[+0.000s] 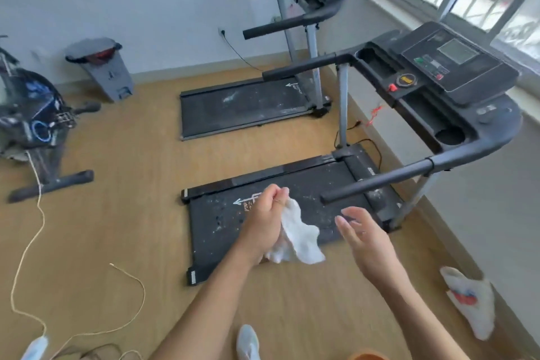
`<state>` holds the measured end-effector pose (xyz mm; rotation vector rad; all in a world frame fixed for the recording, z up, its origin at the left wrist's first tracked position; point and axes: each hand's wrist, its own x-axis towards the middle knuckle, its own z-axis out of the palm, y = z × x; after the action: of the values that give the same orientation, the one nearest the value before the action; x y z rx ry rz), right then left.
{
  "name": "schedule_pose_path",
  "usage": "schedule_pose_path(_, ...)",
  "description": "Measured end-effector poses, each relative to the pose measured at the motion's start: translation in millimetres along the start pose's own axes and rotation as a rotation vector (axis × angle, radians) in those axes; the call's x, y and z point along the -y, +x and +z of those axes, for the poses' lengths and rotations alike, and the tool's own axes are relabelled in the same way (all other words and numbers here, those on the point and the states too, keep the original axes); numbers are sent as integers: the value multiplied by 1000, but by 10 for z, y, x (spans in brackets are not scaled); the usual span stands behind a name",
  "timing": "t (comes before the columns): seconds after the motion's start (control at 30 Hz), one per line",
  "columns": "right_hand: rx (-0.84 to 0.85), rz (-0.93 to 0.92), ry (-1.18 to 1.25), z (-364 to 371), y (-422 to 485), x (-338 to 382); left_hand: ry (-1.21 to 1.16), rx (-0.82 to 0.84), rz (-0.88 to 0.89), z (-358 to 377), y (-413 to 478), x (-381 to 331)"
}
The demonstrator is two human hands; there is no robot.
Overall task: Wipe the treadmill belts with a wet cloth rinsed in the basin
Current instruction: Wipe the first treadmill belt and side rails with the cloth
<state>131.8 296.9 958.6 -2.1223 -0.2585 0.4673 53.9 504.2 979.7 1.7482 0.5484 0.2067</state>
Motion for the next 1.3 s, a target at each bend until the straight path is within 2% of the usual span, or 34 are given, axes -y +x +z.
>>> schedule_pose_path(0.17,259,-157,181,585,299,889,-21,39,15,-332,858,-88)
schedule_pose_path(0.27,165,-189,177,778,818,1219,-89,45,17,-554,1410,-144)
schedule_pose_path(0.37,126,-222,150,912,1433,1447,-42,74,-17,-710,2009,-176)
schedule_pose_path(0.43,98,-231,142,958,1886,1522,-71,184,-59,-797,2458,-187)
schedule_pose_path(0.53,-5,-164,216,823,2720,1466,-90,465,-132,-909,3199,-214)
schedule_pose_path(0.6,-129,-126,249,563,3337,1410,80,572,-170,-916,3749,-312)
schedule_pose_path(0.63,-173,-111,248,406,3627,1390,202,575,-174,-891,4044,-355)
schedule_pose_path(0.7,-198,-77,222,90,4097,1381,417,539,-162,-801,4606,-451)
schedule_pose_path(0.8,-176,-70,138,-305,4628,1394,516,523,-107,-622,5347,-685)
schedule_pose_path(0.87,-208,-62,107,-526,4907,1396,490,476,-56,-523,5762,-848)
schedule_pose_path(0.93,-282,-34,104,-745,5123,1391,343,424,-48,-430,6120,-975)
schedule_pose_path(1.07,-379,32,95,-993,5457,1387,214,422,9,-42,6660,-1215)
schedule_pose_path(1.17,-534,82,142,-1062,5583,1500,142,383,46,385,6846,-1458)
schedule_pose_path(1.23,-607,104,184,-1038,5630,1668,122,436,52,617,6909,-1617)
schedule_pose_path(1.3,-640,111,272,-935,5665,1841,95,593,-18,797,6959,-1738)
